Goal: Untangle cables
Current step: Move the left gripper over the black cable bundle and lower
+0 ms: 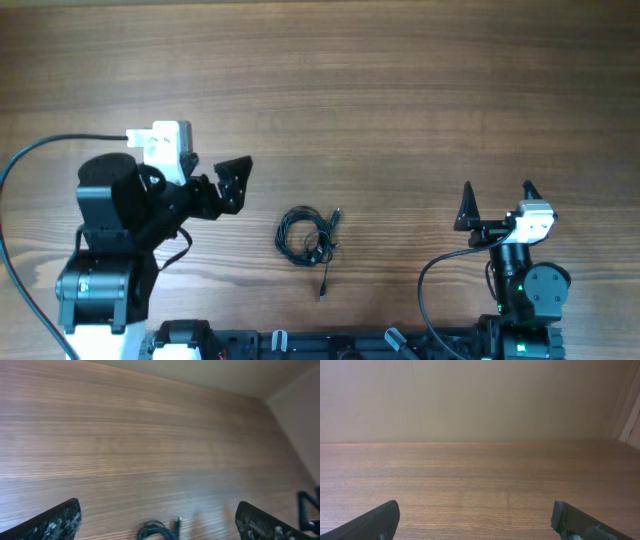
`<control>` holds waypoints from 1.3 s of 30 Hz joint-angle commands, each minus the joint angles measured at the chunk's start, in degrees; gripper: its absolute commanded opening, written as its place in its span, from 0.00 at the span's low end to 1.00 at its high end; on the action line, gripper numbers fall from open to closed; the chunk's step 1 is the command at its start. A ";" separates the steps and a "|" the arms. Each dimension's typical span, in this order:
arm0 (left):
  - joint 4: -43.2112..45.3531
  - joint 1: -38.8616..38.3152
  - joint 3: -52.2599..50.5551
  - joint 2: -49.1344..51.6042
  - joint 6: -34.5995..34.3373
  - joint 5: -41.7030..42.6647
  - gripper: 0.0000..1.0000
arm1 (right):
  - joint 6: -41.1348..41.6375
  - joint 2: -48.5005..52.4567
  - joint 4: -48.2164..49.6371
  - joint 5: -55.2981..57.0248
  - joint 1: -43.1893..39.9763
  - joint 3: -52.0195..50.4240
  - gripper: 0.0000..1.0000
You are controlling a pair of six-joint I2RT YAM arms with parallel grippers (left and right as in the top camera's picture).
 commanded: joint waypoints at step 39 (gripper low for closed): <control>-16.87 -24.02 1.38 25.51 -6.97 -24.39 1.00 | 0.70 -0.52 0.13 0.90 -0.13 -0.07 1.00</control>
